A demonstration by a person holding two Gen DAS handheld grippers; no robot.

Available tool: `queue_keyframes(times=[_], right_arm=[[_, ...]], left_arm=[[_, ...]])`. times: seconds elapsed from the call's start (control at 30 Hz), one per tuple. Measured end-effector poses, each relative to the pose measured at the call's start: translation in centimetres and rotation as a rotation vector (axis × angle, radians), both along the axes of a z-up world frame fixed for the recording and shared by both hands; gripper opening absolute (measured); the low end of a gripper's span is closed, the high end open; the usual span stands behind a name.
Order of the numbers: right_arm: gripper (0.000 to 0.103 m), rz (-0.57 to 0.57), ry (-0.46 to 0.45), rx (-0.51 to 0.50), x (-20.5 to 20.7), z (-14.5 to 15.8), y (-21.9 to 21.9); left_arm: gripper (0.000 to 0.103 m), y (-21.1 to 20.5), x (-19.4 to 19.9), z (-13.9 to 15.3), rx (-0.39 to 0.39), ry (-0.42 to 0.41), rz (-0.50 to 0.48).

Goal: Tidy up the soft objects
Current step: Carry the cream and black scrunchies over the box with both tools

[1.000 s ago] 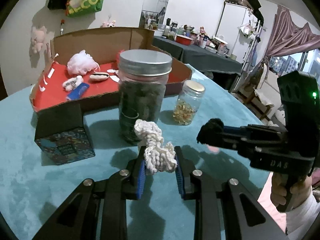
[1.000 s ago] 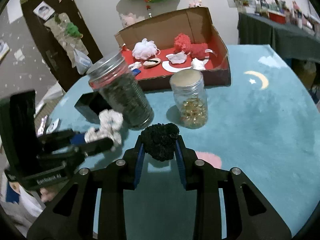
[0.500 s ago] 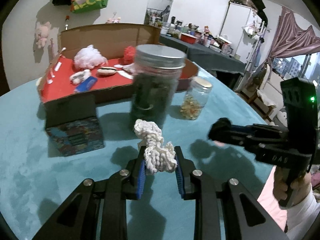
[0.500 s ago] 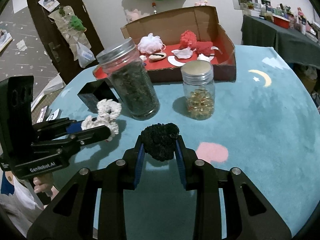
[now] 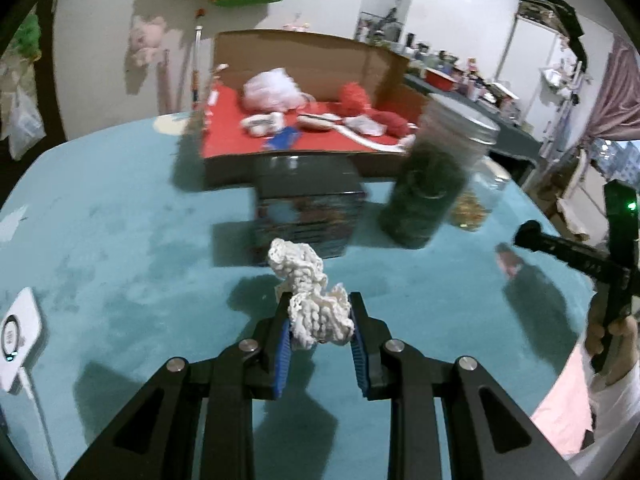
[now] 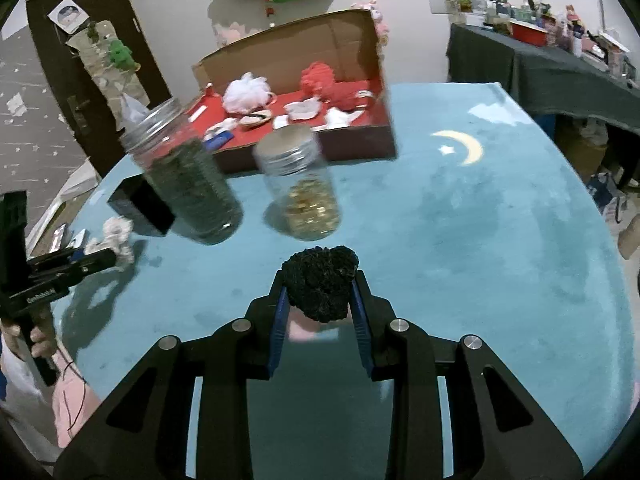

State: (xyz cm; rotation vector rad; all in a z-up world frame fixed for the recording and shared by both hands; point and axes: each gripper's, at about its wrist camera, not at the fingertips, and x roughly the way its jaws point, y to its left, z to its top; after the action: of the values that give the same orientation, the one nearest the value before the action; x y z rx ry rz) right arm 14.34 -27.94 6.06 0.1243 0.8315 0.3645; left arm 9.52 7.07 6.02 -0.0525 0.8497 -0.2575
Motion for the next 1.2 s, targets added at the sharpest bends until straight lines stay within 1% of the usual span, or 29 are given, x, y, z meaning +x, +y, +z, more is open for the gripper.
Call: queue_keyframes(times=[0.17, 0.27, 0.43, 0.53, 0.7, 0.87, 0.97, 1.07, 1.2], right_arm=[[0.028, -0.02, -0.007, -0.028, 1.0, 0.0, -1.4], [0.028, -0.017, -0.015, -0.046, 1.7, 0.1, -1.9], [0.028, 0.002, -0.019, -0.084, 3.2, 0.1, -2.3], [0.028, 0.027, -0.028, -0.1, 4.0, 0.2, -2.4], [0.028, 0.06, -0.043, -0.159, 5.6, 0.4, -2.2], [0.028, 0.105, -0.055, -0.21, 7.0, 0.9, -1.6], [0.028, 0.138, -0.062, -0.221, 7.9, 1.5, -1.0], [0.028, 0.167, -0.069, -0.227, 8.8, 2.1, -0.4], [0.028, 0.188, -0.09, -0.247, 10.1, 3.2, 0.5]], left_arm=[[0.027, 2.2, 0.8, -0.3, 0.039, 0.006, 0.038], [0.027, 3.0, 1.4, -0.4, 0.067, 0.0, 0.034], [0.027, 3.7, 2.7, -0.4, 0.13, -0.033, -0.007], [0.027, 4.1, 3.6, -0.4, 0.15, -0.035, -0.028], [0.027, 4.8, 5.0, 0.1, 0.156, -0.039, -0.063], [0.027, 5.2, 6.5, 1.5, 0.154, -0.052, -0.102], [0.027, 5.2, 7.6, 3.0, 0.157, -0.072, -0.127], [0.027, 4.7, 8.8, 4.4, 0.157, -0.091, -0.152], [0.027, 3.4, 10.6, 6.0, 0.138, -0.102, -0.196]])
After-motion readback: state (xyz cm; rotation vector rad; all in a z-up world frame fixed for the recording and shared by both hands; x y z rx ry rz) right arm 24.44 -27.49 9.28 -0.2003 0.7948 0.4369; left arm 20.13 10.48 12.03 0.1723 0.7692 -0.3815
